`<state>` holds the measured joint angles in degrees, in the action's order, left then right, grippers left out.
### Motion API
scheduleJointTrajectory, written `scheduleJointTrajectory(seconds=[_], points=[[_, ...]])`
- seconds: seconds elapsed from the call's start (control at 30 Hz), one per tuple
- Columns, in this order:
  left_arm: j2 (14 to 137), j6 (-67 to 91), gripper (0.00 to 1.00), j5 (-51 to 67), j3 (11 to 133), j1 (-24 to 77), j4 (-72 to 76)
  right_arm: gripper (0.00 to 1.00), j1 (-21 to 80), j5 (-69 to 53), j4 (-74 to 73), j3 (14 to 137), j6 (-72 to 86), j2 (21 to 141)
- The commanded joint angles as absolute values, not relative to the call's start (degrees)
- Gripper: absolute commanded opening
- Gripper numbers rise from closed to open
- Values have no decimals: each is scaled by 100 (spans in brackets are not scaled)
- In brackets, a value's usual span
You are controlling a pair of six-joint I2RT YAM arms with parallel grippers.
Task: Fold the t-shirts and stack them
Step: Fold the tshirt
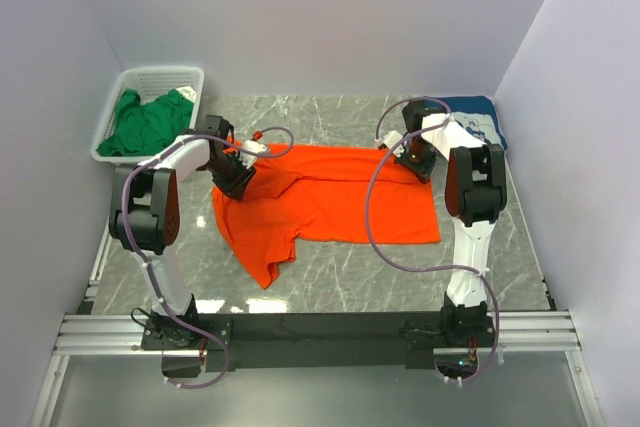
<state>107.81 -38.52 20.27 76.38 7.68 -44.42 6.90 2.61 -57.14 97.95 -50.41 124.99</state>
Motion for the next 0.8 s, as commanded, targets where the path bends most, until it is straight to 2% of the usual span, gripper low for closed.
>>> scheduleJointTrajectory(seconds=[0.0,0.13,0.23,0.27,0.4,0.53,0.7,0.77], points=[[10854,-3937,39,1679,7550,844,-4122,0,721,281,-5844,10054,-4983,12542],[10890,-3946,38,1600,7602,852,-4113,0,729,255,-5889,10134,-4966,12595],[10934,-4016,23,1661,7725,861,-4262,0,721,255,-5889,10151,-4966,12595],[10942,-4060,12,1748,7804,861,-4385,0,721,272,-5897,10160,-4966,12612],[10881,-4253,1,2248,8322,826,-5357,0,729,264,-5898,10125,-4983,12542],[10933,-4500,1,2513,8569,791,-6072,0,721,281,-5915,10134,-5018,12533],[11162,-4474,1,2408,8499,651,-6135,0,721,281,-5950,10169,-5045,12516],[11345,-4412,2,2478,8560,598,-6169,5,721,264,-5985,10204,-5036,12498]])
